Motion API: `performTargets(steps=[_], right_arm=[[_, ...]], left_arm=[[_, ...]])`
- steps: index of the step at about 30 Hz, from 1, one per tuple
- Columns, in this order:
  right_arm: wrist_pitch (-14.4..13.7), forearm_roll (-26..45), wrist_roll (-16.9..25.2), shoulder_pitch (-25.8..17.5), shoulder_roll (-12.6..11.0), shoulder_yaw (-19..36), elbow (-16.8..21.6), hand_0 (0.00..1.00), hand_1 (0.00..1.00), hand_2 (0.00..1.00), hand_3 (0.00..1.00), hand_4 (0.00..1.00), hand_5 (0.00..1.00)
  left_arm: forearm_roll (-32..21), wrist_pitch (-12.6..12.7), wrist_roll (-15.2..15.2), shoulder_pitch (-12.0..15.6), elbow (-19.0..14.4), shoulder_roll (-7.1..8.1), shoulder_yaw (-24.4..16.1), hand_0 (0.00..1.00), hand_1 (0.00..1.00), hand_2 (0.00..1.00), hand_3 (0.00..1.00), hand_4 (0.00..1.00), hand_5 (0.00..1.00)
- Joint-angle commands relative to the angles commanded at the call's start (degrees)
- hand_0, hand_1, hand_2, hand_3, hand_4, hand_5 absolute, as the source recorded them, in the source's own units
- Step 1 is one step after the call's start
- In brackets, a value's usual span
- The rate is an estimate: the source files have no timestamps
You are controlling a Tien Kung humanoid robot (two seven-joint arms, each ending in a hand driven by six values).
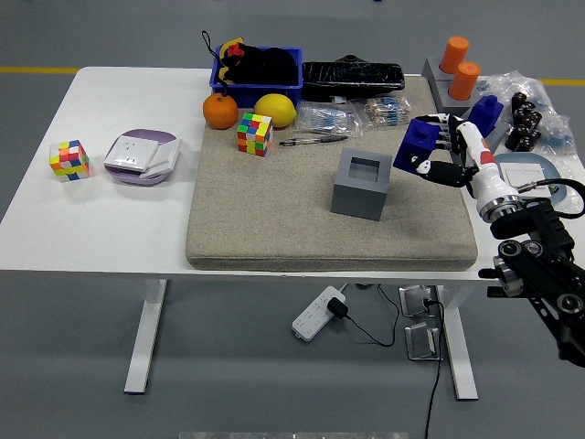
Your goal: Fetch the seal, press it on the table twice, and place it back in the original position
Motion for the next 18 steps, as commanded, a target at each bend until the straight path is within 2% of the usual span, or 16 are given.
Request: performTargets(steps=[5, 18], right_arm=[[0.7, 1.9, 0.1, 2.6, 1.5, -3.1, -3.5, 0.529, 0.401, 0.428, 0.434, 0.614, 0.002], [1.2, 3.9, 0.6, 5.5, 4.1, -7.2, -7.3, 0.53, 0.401, 0.428, 0.435, 0.62, 0.002]], left_arm=[[-0.1, 0.0, 0.0, -0.1, 0.1, -0.02, 0.1, 0.83, 0.795, 0.758, 0.814, 0.743, 0.322], [-0.2, -0.1, 0.1, -0.2, 0.1, -0.02, 0.6, 0.83, 0.796, 0.758, 0.814, 0.743, 0.322]])
